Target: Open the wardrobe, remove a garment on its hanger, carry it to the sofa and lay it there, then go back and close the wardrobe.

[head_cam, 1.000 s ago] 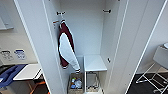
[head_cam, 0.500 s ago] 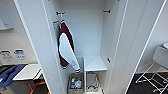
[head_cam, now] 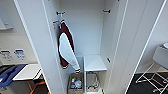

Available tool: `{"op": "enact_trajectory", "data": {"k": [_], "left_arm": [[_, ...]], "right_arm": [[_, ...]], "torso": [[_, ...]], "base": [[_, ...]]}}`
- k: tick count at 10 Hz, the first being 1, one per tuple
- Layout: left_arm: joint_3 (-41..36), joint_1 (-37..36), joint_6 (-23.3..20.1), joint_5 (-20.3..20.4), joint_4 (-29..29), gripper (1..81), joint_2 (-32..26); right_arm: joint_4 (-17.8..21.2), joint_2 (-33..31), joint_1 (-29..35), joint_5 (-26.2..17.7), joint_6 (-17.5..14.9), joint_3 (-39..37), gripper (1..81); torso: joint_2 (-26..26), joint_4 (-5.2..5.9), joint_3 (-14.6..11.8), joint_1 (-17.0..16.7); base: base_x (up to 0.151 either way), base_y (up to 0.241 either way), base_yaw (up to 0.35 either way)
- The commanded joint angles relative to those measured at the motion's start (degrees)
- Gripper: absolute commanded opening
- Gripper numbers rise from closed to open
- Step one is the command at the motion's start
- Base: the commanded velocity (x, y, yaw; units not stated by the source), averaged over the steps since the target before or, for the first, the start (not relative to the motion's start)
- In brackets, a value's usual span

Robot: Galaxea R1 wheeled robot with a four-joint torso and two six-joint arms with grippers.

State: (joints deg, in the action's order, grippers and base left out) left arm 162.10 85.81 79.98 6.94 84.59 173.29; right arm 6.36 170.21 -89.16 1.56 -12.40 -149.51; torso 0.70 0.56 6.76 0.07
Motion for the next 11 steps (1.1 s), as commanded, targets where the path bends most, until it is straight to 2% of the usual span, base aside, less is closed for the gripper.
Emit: {"op": "enact_trajectory", "data": {"k": [1,2,4,5,6,7,11], "left_arm": [[0.2,-0.6,-14.8,-4.1,-12.5,81.1,0.6],[0.2,-0.4,-30.0,-4.3,-26.7,81.1,0.9],[0.2,-0.8,-52.9,-5.3,-49.0,81.1,1.4],[0.2,-1.6,-63.5,-7.3,-57.8,81.1,1.5],[-0.2,-1.9,-70.0,-9.0,-63.9,81.1,1.3],[-0.4,-2.0,-72.8,-9.1,-68.1,81.1,1.6],[-0.9,-2.2,-73.2,-8.3,-68.8,81.1,0.7]], "right_arm": [[-0.4,0.2,1.9,-3.7,-0.2,0.2,81.1],[-0.4,0.2,1.9,-3.7,-0.2,0.2,81.1],[-0.1,0.3,1.9,-3.8,-0.1,0.2,81.1],[0.1,0.6,1.9,-3.8,0.0,0.2,81.1],[0.3,0.6,1.9,-3.8,0.1,0.2,81.1],[0.3,0.6,2.3,-3.9,0.3,0.2,81.1],[0.2,1.2,2.8,-4.7,0.3,-2.7,81.1]], "torso": [[0.0,0.00,0.0,0.0],[0.0,0.00,0.0,0.0],[0.0,0.00,0.0,0.0],[0.0,0.00,0.0,0.0],[0.0,0.00,0.0,0.0],[0.0,0.00,0.0,0.0],[0.0,0.00,0.0,0.0]], "base": [[0.000,0.000,0.000],[0.000,0.000,0.000],[0.000,0.000,0.000],[0.000,0.000,0.000],[0.000,0.000,0.000],[0.000,0.000,0.000],[0.000,0.000,0.000]]}}
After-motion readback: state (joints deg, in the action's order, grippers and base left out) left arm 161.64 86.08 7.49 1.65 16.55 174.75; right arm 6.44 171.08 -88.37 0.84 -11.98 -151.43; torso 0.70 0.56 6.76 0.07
